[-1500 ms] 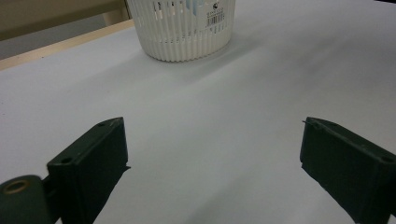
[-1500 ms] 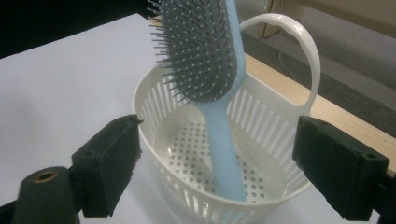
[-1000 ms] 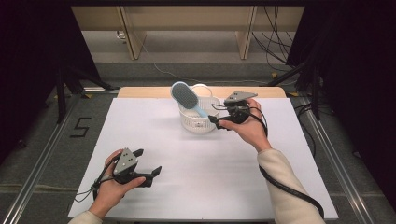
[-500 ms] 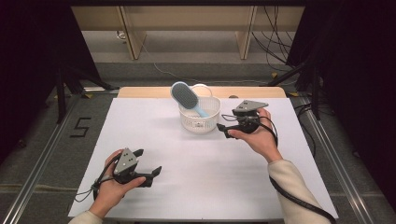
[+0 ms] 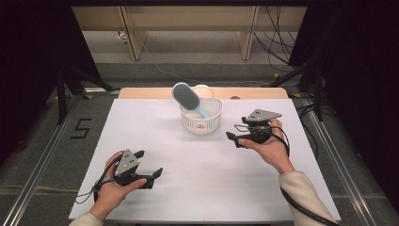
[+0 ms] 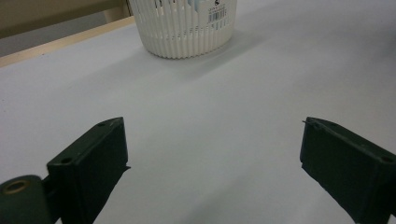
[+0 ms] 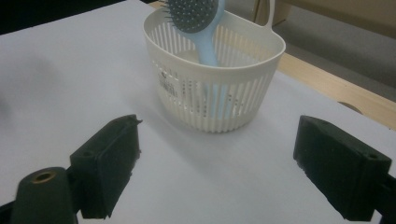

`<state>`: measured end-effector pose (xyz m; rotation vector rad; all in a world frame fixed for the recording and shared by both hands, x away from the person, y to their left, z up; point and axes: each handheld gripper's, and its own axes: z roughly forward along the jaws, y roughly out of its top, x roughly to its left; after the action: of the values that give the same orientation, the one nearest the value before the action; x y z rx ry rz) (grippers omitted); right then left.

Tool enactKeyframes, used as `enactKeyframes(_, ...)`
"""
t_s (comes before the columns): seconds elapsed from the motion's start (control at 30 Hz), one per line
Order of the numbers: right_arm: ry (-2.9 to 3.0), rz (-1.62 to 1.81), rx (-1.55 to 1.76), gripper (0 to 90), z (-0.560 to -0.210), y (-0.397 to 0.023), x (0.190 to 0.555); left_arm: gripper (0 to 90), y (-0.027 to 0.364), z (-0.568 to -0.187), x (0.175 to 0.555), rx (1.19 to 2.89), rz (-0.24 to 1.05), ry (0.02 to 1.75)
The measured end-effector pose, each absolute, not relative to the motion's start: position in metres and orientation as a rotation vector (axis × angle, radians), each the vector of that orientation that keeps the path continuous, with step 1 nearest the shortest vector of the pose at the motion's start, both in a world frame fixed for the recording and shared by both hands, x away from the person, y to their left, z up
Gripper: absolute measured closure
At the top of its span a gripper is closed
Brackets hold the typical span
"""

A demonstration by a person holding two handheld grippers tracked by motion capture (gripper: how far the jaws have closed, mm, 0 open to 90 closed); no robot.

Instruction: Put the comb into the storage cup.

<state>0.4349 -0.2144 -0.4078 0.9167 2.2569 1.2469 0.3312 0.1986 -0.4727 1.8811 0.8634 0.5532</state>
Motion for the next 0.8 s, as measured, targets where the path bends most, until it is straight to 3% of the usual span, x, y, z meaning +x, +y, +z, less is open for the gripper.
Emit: enactKeyframes(0.8, 2.229, 1.294, 0.941, 15.1, -0.413, -0.243, 0.398, 7.1, 0.199, -0.472, 0.331, 1.880, 0.556, 0.866)
